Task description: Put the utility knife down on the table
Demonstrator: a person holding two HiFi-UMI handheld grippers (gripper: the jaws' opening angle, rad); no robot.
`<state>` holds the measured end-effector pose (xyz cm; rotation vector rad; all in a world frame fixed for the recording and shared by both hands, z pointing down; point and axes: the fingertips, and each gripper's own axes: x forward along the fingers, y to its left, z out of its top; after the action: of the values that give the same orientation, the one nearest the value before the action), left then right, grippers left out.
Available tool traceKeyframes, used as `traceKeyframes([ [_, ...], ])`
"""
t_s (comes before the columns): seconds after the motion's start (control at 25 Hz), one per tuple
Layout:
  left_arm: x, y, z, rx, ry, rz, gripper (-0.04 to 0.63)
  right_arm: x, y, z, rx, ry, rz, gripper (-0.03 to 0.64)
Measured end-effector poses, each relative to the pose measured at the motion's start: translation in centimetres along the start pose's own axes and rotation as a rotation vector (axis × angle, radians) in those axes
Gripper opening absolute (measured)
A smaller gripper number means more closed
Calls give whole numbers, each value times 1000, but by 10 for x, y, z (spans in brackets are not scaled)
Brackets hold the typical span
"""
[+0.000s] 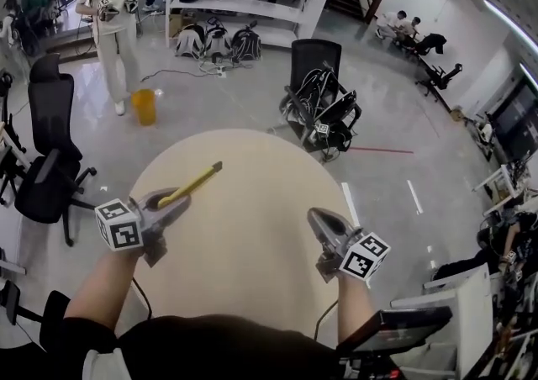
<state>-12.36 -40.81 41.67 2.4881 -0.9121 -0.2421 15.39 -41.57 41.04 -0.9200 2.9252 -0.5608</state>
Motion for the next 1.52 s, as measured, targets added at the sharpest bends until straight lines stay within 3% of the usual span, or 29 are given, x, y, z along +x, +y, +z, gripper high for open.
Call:
traceKeyframes([
  [0.48,122,169,-12,-37,165,4,67,114,-138,4,-32,12,-4,15],
  [0.92,234,318,-82,-97,337,25,67,206,-253,-54,-41,84,41,14],
  [1.16,283,396,-135,-107,415,32,67,245,-307,-110,-27,137,44,15],
  [1.52,314,423,-167,-137,498,60,67,253,-324,-138,10,148,69,15],
])
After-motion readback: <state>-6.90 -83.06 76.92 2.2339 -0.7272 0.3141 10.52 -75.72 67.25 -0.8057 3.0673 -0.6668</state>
